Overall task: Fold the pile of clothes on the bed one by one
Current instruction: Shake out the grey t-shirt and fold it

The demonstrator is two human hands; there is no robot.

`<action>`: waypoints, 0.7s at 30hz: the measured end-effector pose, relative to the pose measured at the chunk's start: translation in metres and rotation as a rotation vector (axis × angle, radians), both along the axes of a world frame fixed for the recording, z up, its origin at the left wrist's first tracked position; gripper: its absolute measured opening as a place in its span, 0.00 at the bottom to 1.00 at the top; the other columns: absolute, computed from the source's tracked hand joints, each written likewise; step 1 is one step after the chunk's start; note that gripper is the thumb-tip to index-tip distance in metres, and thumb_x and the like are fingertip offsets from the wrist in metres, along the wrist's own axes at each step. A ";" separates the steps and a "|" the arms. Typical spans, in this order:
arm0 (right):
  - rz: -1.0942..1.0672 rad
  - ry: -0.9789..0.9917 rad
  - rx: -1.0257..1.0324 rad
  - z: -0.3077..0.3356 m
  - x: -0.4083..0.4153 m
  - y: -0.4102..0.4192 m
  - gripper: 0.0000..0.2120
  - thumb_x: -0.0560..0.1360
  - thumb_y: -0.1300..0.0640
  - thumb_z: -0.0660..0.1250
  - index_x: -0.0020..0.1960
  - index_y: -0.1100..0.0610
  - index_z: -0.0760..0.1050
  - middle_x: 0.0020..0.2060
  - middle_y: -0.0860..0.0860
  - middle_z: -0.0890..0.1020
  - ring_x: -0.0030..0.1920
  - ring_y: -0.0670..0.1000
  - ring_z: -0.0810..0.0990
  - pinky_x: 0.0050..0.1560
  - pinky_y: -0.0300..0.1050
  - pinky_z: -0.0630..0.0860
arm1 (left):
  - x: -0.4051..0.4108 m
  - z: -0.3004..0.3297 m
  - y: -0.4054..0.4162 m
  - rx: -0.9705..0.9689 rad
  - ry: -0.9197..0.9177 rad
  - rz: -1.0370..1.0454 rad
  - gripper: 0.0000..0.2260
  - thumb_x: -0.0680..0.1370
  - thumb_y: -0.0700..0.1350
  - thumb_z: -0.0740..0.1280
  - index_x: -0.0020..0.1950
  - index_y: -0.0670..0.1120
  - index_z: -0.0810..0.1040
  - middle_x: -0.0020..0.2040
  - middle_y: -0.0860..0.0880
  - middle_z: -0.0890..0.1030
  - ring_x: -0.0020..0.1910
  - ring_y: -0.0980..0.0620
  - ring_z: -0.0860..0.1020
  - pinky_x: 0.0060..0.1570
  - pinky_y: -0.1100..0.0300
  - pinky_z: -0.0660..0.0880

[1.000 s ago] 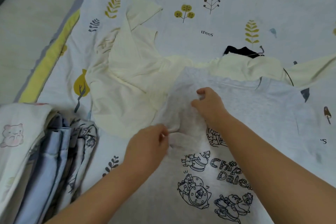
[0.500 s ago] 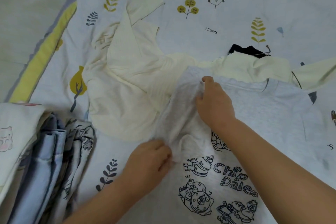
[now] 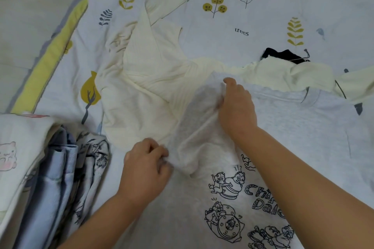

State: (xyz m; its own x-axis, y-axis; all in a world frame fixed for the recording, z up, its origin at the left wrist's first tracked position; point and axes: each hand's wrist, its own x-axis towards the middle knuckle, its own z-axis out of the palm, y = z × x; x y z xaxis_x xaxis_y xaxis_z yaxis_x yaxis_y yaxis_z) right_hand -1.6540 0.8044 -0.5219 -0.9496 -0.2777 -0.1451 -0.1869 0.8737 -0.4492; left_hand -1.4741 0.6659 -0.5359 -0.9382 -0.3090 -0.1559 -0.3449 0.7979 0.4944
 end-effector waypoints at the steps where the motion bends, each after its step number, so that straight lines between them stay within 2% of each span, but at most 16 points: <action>1: -0.028 0.028 0.081 -0.002 0.004 0.004 0.24 0.76 0.64 0.59 0.71 0.57 0.59 0.56 0.57 0.71 0.56 0.57 0.69 0.49 0.47 0.66 | 0.000 0.001 0.000 -0.024 0.002 0.024 0.17 0.66 0.50 0.57 0.43 0.45 0.82 0.45 0.47 0.79 0.44 0.43 0.76 0.43 0.53 0.70; 4: -0.058 0.219 0.070 -0.003 0.030 0.015 0.27 0.74 0.59 0.65 0.71 0.60 0.62 0.63 0.62 0.70 0.63 0.61 0.69 0.58 0.54 0.68 | -0.010 0.003 0.010 -0.155 0.110 0.031 0.20 0.69 0.47 0.56 0.54 0.43 0.80 0.56 0.41 0.78 0.56 0.40 0.74 0.50 0.47 0.71; 6: 0.108 0.349 0.136 -0.010 0.053 0.021 0.30 0.72 0.54 0.66 0.72 0.59 0.63 0.67 0.65 0.68 0.68 0.65 0.67 0.64 0.61 0.67 | -0.018 -0.003 0.021 -0.247 0.178 -0.143 0.22 0.72 0.46 0.57 0.65 0.42 0.71 0.67 0.39 0.72 0.65 0.41 0.68 0.60 0.46 0.66; 7: 0.246 0.303 0.244 -0.015 0.062 0.026 0.31 0.74 0.51 0.63 0.74 0.56 0.59 0.71 0.64 0.63 0.72 0.64 0.61 0.67 0.64 0.60 | -0.021 -0.007 0.026 -0.295 0.181 -0.259 0.24 0.74 0.47 0.56 0.69 0.43 0.67 0.70 0.40 0.68 0.68 0.41 0.65 0.64 0.46 0.61; 8: 0.376 0.212 0.362 -0.021 0.069 0.032 0.32 0.77 0.48 0.58 0.76 0.52 0.49 0.75 0.62 0.53 0.75 0.62 0.50 0.69 0.66 0.48 | -0.023 -0.014 0.029 -0.336 0.161 -0.368 0.24 0.75 0.49 0.56 0.71 0.45 0.66 0.71 0.42 0.66 0.70 0.42 0.65 0.66 0.45 0.58; 9: 0.464 0.111 0.449 -0.027 0.071 0.040 0.32 0.79 0.46 0.53 0.75 0.50 0.38 0.75 0.58 0.40 0.73 0.59 0.36 0.68 0.64 0.36 | -0.024 -0.019 0.030 -0.372 0.121 -0.451 0.24 0.76 0.52 0.55 0.71 0.45 0.66 0.71 0.43 0.66 0.69 0.42 0.67 0.67 0.44 0.57; 10: 0.503 0.036 0.503 -0.033 0.071 0.047 0.32 0.80 0.45 0.49 0.72 0.49 0.29 0.72 0.56 0.30 0.70 0.57 0.26 0.66 0.62 0.28 | -0.026 -0.022 0.030 -0.409 0.058 -0.506 0.24 0.76 0.54 0.53 0.70 0.46 0.67 0.70 0.43 0.67 0.68 0.41 0.69 0.66 0.42 0.58; 11: 0.516 0.000 0.504 -0.036 0.070 0.051 0.32 0.81 0.45 0.47 0.71 0.49 0.26 0.70 0.54 0.26 0.68 0.56 0.23 0.65 0.60 0.25 | -0.029 -0.022 0.030 -0.438 -0.008 -0.536 0.25 0.77 0.56 0.51 0.68 0.45 0.69 0.70 0.43 0.68 0.66 0.40 0.71 0.65 0.39 0.61; 12: 0.518 -0.023 0.468 -0.035 0.068 0.052 0.32 0.81 0.45 0.48 0.73 0.50 0.29 0.70 0.54 0.27 0.70 0.56 0.25 0.66 0.59 0.26 | -0.031 -0.021 0.030 -0.454 -0.055 -0.544 0.26 0.77 0.57 0.50 0.67 0.45 0.72 0.69 0.42 0.70 0.65 0.40 0.72 0.63 0.37 0.64; 13: 0.512 -0.029 0.392 -0.030 0.066 0.051 0.32 0.81 0.47 0.51 0.76 0.51 0.35 0.73 0.54 0.32 0.73 0.56 0.31 0.69 0.59 0.30 | -0.033 -0.018 0.031 -0.460 -0.081 -0.544 0.27 0.76 0.57 0.51 0.66 0.44 0.75 0.68 0.41 0.71 0.64 0.39 0.73 0.60 0.34 0.66; 15: 0.439 -0.003 0.183 -0.010 0.064 0.054 0.27 0.79 0.53 0.58 0.75 0.58 0.56 0.75 0.60 0.53 0.75 0.60 0.51 0.73 0.60 0.48 | -0.037 -0.008 0.040 -0.433 -0.095 -0.508 0.26 0.72 0.54 0.54 0.61 0.41 0.78 0.64 0.38 0.75 0.62 0.37 0.75 0.57 0.31 0.66; 16: 0.362 0.055 0.076 -0.001 0.063 0.060 0.23 0.76 0.57 0.62 0.70 0.61 0.66 0.70 0.63 0.65 0.71 0.62 0.63 0.69 0.60 0.59 | -0.038 -0.003 0.045 -0.407 -0.065 -0.469 0.24 0.71 0.52 0.55 0.59 0.40 0.79 0.61 0.37 0.77 0.59 0.37 0.76 0.57 0.32 0.66; 17: 0.263 0.135 -0.013 0.006 0.060 0.070 0.19 0.74 0.61 0.64 0.64 0.63 0.72 0.64 0.63 0.72 0.65 0.62 0.71 0.65 0.57 0.66 | -0.040 0.002 0.051 -0.374 -0.016 -0.429 0.23 0.71 0.51 0.56 0.56 0.40 0.79 0.58 0.37 0.78 0.57 0.37 0.78 0.57 0.33 0.67; 18: 0.152 0.171 -0.064 0.013 0.056 0.085 0.17 0.73 0.62 0.65 0.61 0.63 0.74 0.61 0.61 0.75 0.61 0.61 0.73 0.62 0.54 0.69 | -0.044 0.008 0.058 -0.333 0.025 -0.399 0.21 0.70 0.49 0.56 0.54 0.39 0.80 0.56 0.37 0.79 0.54 0.38 0.79 0.56 0.35 0.69; 21: -0.150 0.135 -0.082 0.025 0.044 0.142 0.14 0.75 0.63 0.61 0.60 0.60 0.75 0.58 0.56 0.75 0.59 0.55 0.71 0.60 0.45 0.65 | -0.059 0.021 0.085 -0.228 0.110 -0.392 0.17 0.70 0.45 0.58 0.52 0.39 0.80 0.53 0.38 0.79 0.51 0.37 0.79 0.53 0.40 0.72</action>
State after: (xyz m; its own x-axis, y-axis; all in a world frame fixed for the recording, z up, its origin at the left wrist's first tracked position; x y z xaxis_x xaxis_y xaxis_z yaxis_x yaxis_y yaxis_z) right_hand -1.6104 0.9468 -0.4967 -0.9905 -0.1376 0.0031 -0.1208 0.8579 -0.4993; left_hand -1.5330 0.7506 -0.5146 -0.9982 0.0578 -0.0184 0.0493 0.9501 0.3082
